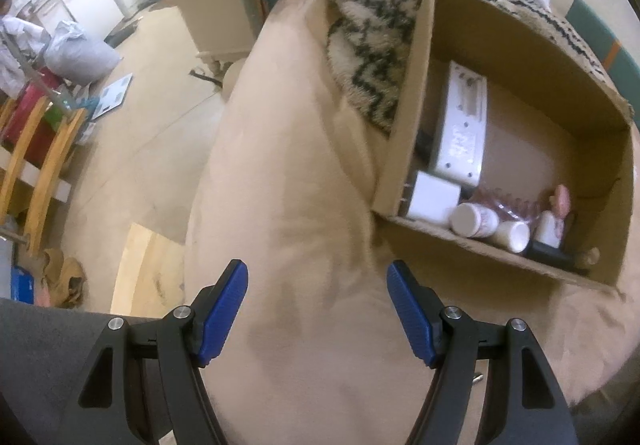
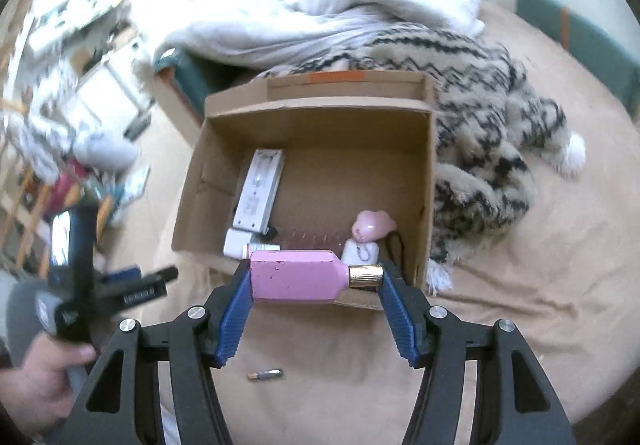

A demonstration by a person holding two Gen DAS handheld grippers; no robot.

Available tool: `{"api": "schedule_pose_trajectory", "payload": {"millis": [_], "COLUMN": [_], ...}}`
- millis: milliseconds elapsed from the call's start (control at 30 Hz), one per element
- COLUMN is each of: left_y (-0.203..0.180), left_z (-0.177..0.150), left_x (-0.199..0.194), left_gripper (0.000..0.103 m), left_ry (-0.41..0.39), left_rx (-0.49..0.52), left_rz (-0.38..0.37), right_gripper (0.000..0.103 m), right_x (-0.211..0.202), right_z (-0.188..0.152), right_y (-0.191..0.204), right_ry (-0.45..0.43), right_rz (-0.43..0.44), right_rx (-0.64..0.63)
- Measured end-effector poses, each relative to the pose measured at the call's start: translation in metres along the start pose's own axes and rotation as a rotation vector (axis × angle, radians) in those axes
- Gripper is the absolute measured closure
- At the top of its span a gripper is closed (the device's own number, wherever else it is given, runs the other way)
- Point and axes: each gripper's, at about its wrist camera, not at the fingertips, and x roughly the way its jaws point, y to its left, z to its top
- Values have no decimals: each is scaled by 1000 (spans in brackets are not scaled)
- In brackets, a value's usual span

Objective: Organize rigid objects
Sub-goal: 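Lift the pink bottle with the right gripper while the left grasps the AA battery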

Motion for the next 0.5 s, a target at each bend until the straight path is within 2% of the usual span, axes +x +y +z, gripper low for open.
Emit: {"api": "schedule_pose_trajectory", "payload": {"millis": [133, 200, 300, 367, 500], "left_y": [-5, -11, -28, -43, -71], "left_z": [-14, -25, -51, -72, -105], "left_x": [8, 12, 19, 22, 29], "left_gripper": [34, 34, 34, 34, 34], "left_ry": [55, 106, 201, 246, 273], "left_rx": [-11, -46, -107, -137, -180], "left_rz": [14, -20, -94, -116, -138], "right_gripper": [38, 38, 38, 38, 38], "right_x": [-6, -9, -2, 1, -1], "right_z": [-4, -2, -2, -3, -3], "right_y": [-5, -6, -11, -12, -10], "right_ry": [-25, -48, -15, 0, 2], "right_rz": [35, 54, 61, 76, 102], "right_rx": [45, 46, 74, 86, 79]}}
